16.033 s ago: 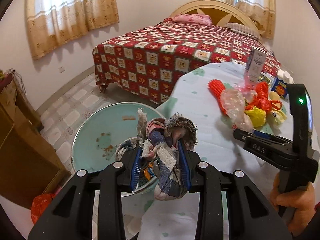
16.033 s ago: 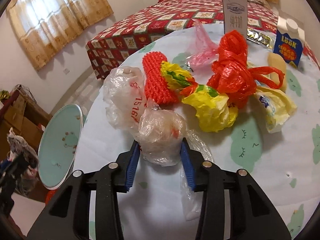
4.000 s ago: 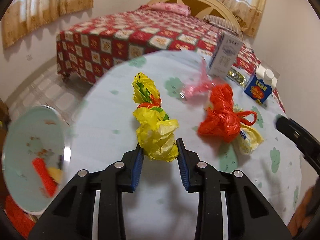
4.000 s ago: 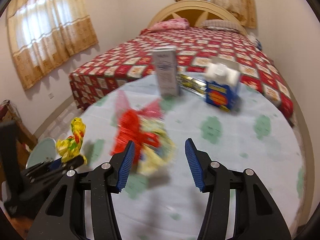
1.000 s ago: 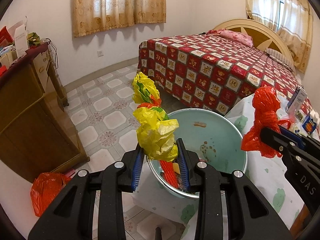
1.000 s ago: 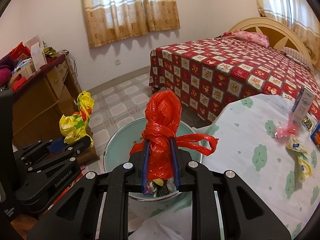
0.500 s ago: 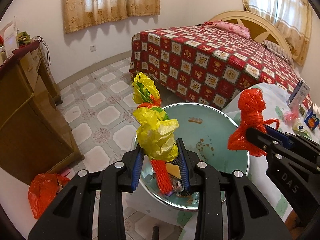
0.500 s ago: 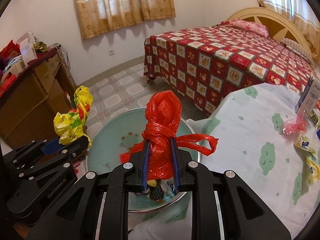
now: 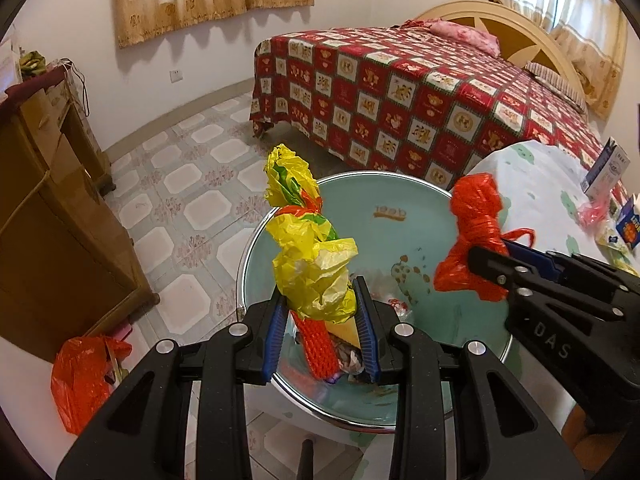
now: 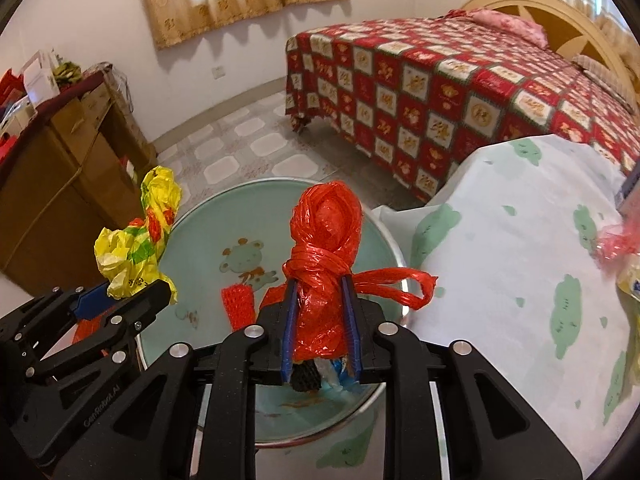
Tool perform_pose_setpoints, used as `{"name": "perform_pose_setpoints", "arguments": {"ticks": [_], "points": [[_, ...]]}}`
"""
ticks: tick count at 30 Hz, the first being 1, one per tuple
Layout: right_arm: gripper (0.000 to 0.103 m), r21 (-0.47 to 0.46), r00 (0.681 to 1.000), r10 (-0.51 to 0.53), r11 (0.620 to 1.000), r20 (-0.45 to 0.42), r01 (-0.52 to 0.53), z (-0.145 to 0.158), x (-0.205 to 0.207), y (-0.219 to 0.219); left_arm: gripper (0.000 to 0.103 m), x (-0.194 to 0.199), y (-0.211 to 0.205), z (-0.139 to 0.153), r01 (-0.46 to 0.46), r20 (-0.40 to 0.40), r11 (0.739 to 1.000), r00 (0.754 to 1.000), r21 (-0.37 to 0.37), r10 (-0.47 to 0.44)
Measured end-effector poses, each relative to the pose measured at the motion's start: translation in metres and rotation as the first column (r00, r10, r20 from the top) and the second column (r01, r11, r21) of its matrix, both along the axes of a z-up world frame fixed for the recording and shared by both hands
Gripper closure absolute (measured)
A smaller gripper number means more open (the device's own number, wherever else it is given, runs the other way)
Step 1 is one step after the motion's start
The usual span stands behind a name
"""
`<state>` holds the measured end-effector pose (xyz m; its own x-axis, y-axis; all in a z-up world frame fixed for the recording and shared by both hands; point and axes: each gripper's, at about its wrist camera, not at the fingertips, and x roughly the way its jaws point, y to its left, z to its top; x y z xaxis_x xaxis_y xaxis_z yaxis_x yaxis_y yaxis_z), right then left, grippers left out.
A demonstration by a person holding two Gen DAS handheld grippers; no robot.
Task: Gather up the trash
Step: 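Carry the yellow and red bags over the bin and open both tools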
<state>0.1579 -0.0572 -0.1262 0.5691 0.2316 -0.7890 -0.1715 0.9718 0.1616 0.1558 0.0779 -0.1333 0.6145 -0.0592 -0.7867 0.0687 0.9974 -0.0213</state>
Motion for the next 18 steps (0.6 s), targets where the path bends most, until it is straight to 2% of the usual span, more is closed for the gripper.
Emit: {"name": "perform_pose_setpoints", "arguments": {"ticks": [2,3,18], "points": [[0.066,0.02,1.0,0.01,1.0,-0.015,-0.01,-0.002,0.004,-0.002,0.071,0.001,0.0,-0.001,-0.002,-0.002,1.0,1.0,0.0,0.002],[0.065,0.037,1.0,0.004,0.999,-0.015,-0.004,-0.002,0.005,-0.004,0.071,0.002,0.0,-0.001,-0.004,-0.003,1.0,1.0,0.001,0.004],[0.065,0.023,0.994,-0.09,0.996,0.065,0.089,0.013,-0.011,-0.028,0.071,0.01,-0.013,-0.014,0.02,-0.033,0.999,0.999,0.033,-0.019]]}}
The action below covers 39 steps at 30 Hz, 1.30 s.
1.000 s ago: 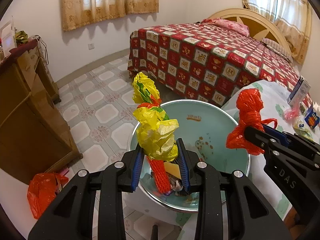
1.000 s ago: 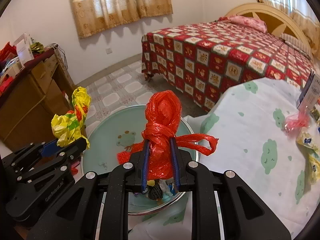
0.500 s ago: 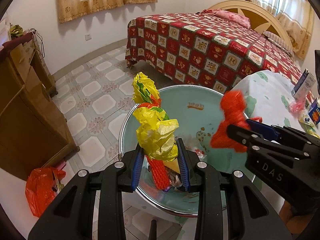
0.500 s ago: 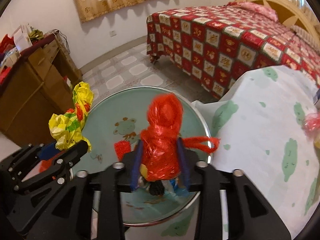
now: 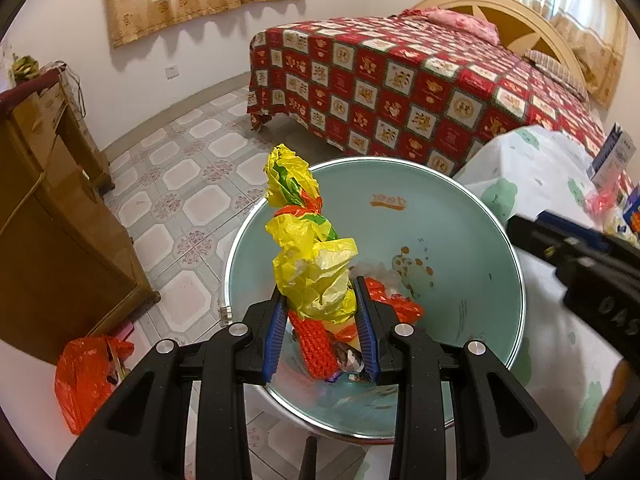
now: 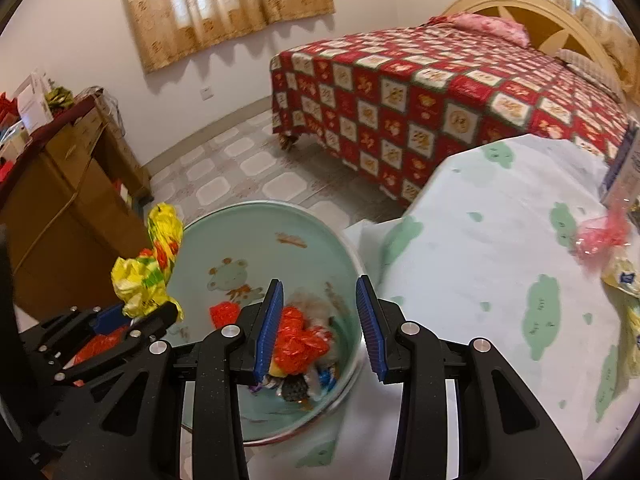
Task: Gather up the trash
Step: 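Carry the yellow and red bags over the bin and open both tools, then move both open tools back over the table toward the pink bag and wrappers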
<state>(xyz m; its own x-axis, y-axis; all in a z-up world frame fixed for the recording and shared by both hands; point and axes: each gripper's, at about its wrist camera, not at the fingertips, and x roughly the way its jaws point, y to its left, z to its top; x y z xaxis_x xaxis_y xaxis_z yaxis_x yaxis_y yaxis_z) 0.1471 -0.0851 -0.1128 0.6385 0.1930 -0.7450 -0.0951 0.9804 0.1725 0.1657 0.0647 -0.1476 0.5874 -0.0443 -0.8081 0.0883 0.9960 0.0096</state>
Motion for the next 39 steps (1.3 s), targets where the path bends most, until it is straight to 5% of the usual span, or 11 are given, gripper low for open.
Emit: {"name": "perform_pose_setpoints", "arguments": {"ticks": [13,18,24,39], "points": [[0.065,0.027,0.996,-0.087,0.996,0.029,0.086,0.014,-0.021,-0.031,0.058,0.003,-0.009,-0.007,0.007,0.005,0.999,1.0,0.047,-0.007],[0.06,0.041,0.993,-0.106,0.994,0.049,0.104,0.022,-0.031,-0.036,0.033,-0.005,-0.009,0.006,-0.013,0.059,0.998,0.998,0.057,0.009],[0.05,0.053,0.986,-0.144,0.989,0.083,0.14,0.034,-0.048,-0.044,0.021,-0.021,-0.01,0.023,-0.024,0.103,0.998,0.995,0.056,0.019],[0.045,0.045,0.972,-0.21,0.977,0.107,0.207,0.042,-0.106,-0.081,0.015,-0.075,-0.039,0.055,-0.015,0.138,1.0,0.99,0.019,0.012]]}}
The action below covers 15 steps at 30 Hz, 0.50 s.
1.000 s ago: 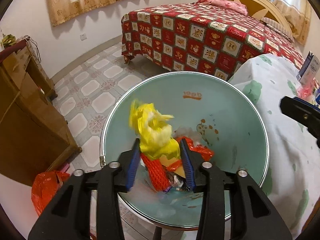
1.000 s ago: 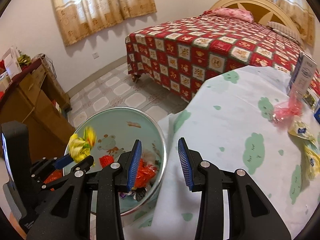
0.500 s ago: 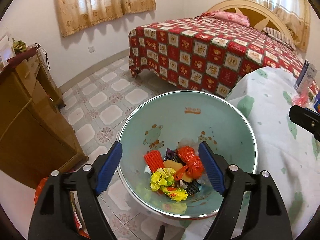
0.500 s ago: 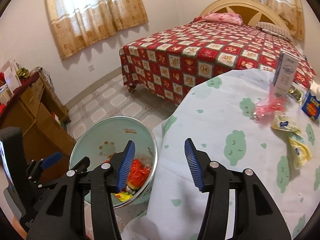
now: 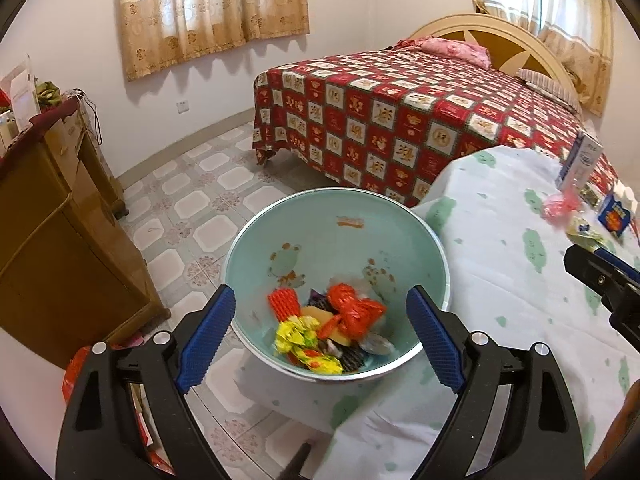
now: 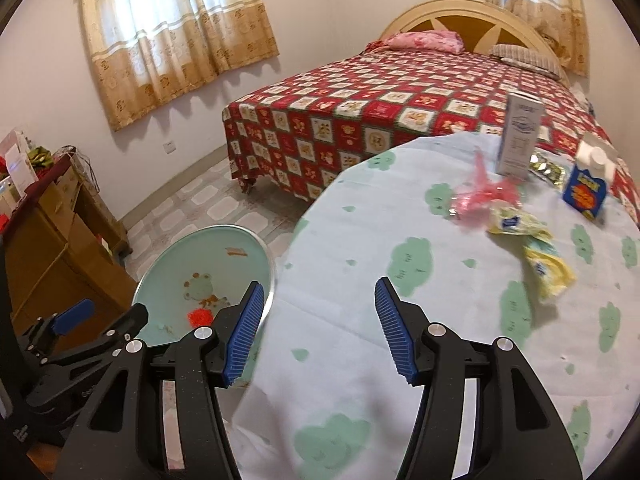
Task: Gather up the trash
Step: 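Move both open tools back over the table toward the pink bag and wrappers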
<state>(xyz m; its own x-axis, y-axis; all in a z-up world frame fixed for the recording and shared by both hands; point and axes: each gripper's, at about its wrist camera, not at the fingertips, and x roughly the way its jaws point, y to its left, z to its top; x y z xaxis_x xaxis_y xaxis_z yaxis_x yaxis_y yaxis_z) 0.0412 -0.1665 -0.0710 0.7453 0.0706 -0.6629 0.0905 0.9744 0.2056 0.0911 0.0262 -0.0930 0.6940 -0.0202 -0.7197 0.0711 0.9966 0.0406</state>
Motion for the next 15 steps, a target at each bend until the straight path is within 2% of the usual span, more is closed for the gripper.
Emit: {"name": "perform_pose_setpoints", "arguments": {"ticks": [15], "points": [[0.042,-0.018,0.994,-0.103,0.995,-0.027,0.102,-0.011,-0.043,-0.055,0.012,-0.039,-0.055,0.018,0.099,0.022,0.995,0.995,-0.015,-0.098]]}}
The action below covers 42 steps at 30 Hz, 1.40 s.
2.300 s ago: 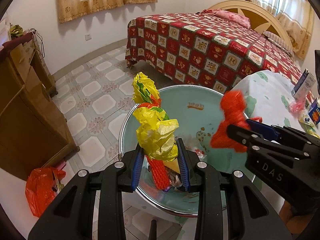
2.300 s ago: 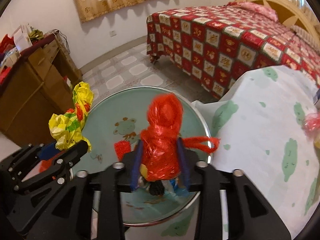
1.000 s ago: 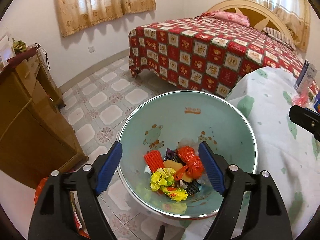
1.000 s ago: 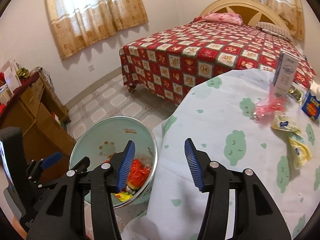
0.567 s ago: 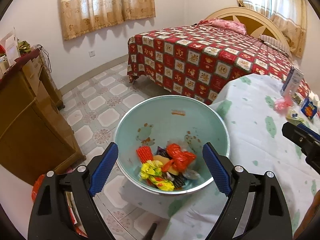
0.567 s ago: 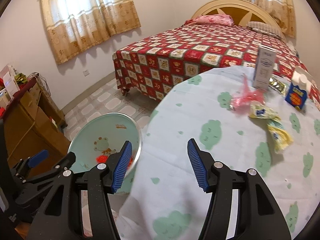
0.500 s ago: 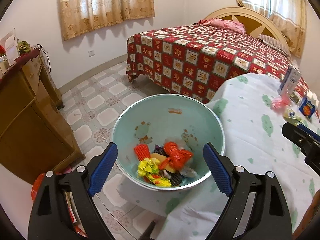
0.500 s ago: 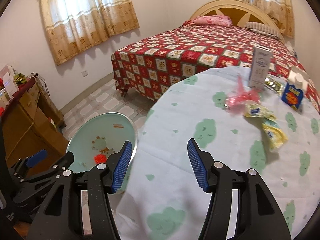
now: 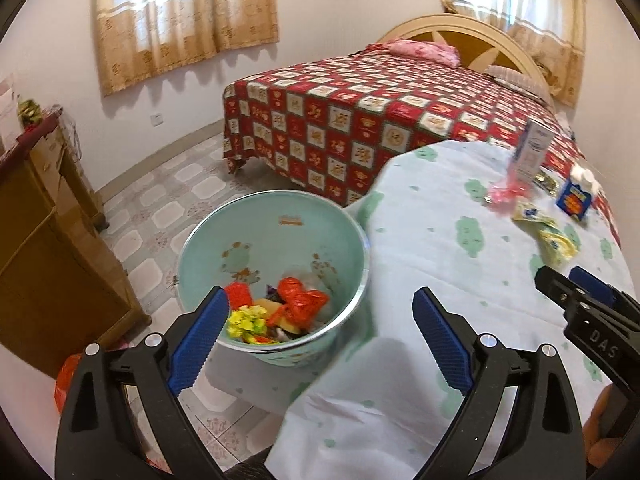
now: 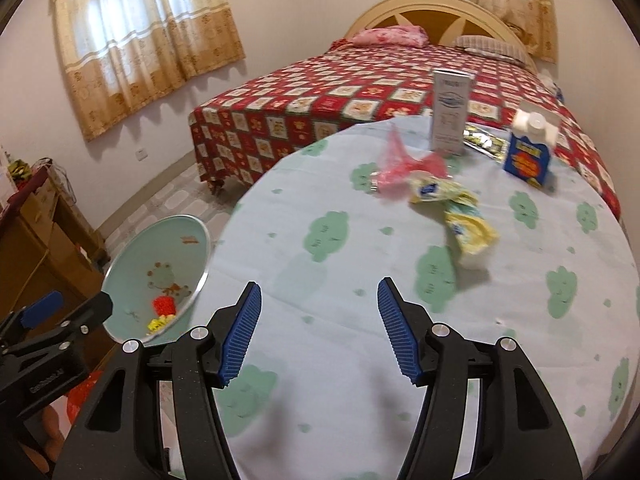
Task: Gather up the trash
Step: 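Move both open tools back over the table toward the pink bag and wrappers, then grasp the pink plastic bag with the left tool while the right tool grasps the yellow wrapper bag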
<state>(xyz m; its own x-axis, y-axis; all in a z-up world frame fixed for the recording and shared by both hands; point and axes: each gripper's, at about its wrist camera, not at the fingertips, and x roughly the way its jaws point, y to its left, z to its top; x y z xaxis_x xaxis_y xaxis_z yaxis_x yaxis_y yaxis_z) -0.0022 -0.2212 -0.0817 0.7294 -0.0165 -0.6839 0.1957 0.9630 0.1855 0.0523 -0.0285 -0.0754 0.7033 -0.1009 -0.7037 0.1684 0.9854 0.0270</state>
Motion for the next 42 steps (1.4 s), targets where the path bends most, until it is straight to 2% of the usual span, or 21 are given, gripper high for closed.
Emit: {"name": "perform_pose_setpoints", "arguments": {"ticks": [5,12,20,24,28,33,34,35,38,42], "points": [[0.042,-0.017,1.0,-0.028,0.999,0.001,0.028,-0.001,-0.012,-0.024,0.012,-0.006,-0.024,0.001,0.047,0.003,0.999,0.999,0.006,-0.047],[0.042,-0.032,0.991,-0.131,0.991,-0.019,0.131,-0.009,-0.03,-0.082,0.012,-0.007,-0.058,-0.011,0.123,-0.03,0.992,0.992,0.025,-0.122],[0.042,-0.037,0.978,-0.205,0.978,-0.048,0.203,-0.018,-0.026,-0.138,0.012,0.0,-0.091,-0.02,0.183,-0.052,0.982,0.982,0.045,-0.18],[0.042,0.027,0.982,-0.184,0.982,-0.047,0.186,-0.018,-0.005,-0.149,0.012,0.009,-0.095,-0.022,0.183,-0.057,0.982,0.982,0.048,-0.18],[0.042,0.084,0.986,-0.149,0.984,-0.072,0.155,-0.029,0.039,-0.153,0.012,0.019,-0.096,-0.022,0.18,-0.056,0.982,0.983,0.058,-0.177],[0.043,0.087,0.985,-0.114,0.988,-0.131,0.126,-0.049,0.076,-0.148,0.012,0.037,-0.104,-0.022,0.192,-0.046,0.978,0.981,0.077,-0.188],[0.048,0.093,0.983,-0.106,0.988,-0.149,0.121,-0.055,0.081,-0.148,0.012,0.042,-0.107,-0.022,0.193,-0.046,0.978,0.981,0.079,-0.19],[0.057,0.106,0.982,-0.098,0.988,-0.162,0.116,-0.059,0.084,-0.149,0.012,0.045,-0.109,-0.022,0.195,-0.044,0.978,0.98,0.077,-0.192],[0.07,0.12,0.986,-0.075,0.988,-0.151,0.093,-0.061,0.081,-0.151,0.012,0.058,-0.122,-0.02,0.216,-0.03,0.974,0.976,0.069,-0.214],[0.073,0.103,0.987,-0.101,0.988,-0.127,0.114,-0.051,0.061,-0.163,0.012,0.074,-0.153,-0.02,0.277,-0.014,0.959,0.961,0.053,-0.277]]}}
